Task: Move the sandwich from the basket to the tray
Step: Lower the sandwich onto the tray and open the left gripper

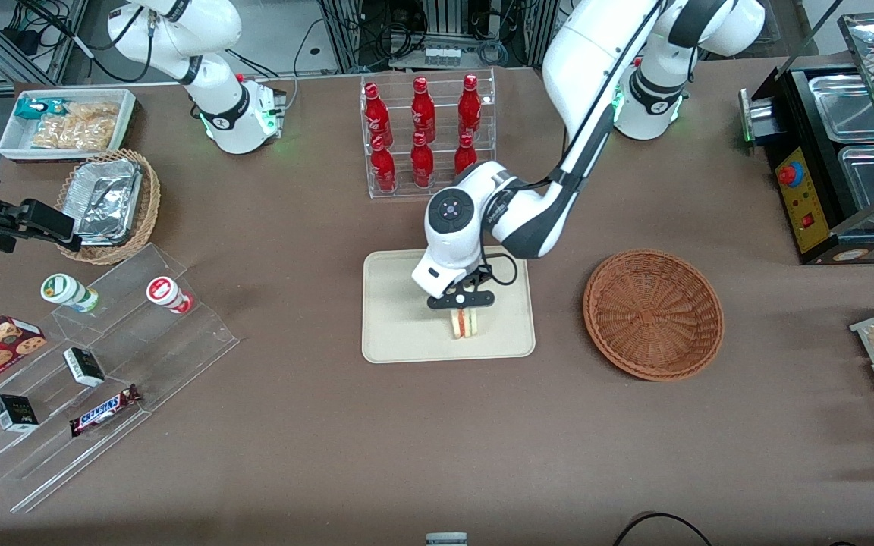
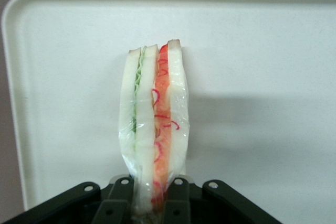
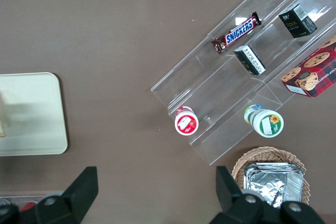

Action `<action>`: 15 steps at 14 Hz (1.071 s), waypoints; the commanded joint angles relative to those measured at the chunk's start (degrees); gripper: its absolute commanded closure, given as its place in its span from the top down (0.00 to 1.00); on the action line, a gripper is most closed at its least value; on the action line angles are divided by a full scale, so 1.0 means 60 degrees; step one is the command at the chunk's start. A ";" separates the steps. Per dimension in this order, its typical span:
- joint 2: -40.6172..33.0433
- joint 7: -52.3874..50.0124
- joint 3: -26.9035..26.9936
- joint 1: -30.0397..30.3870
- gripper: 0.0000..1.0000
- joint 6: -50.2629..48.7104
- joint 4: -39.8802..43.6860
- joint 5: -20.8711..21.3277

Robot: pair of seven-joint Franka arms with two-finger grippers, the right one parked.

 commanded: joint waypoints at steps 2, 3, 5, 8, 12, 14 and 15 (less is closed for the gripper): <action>0.0304 -0.0344 0.0126 -0.0185 0.00 0.0059 0.0361 0.0067; 0.0305 -0.0330 0.0126 -0.0185 0.00 0.0088 0.0361 0.0052; 0.0275 -0.0286 0.0126 -0.0185 0.05 0.0089 0.0346 0.0009; 0.0232 -0.0357 0.0126 -0.0170 1.00 0.0103 0.0346 0.0008; -0.0221 -0.0666 0.0141 -0.0097 1.00 -0.0028 0.0507 0.0023; -0.0544 -0.0681 0.0199 -0.0082 1.00 -0.0305 0.0507 0.0008; -0.0748 -0.0710 0.0200 -0.0068 1.00 -0.0568 0.0536 0.0037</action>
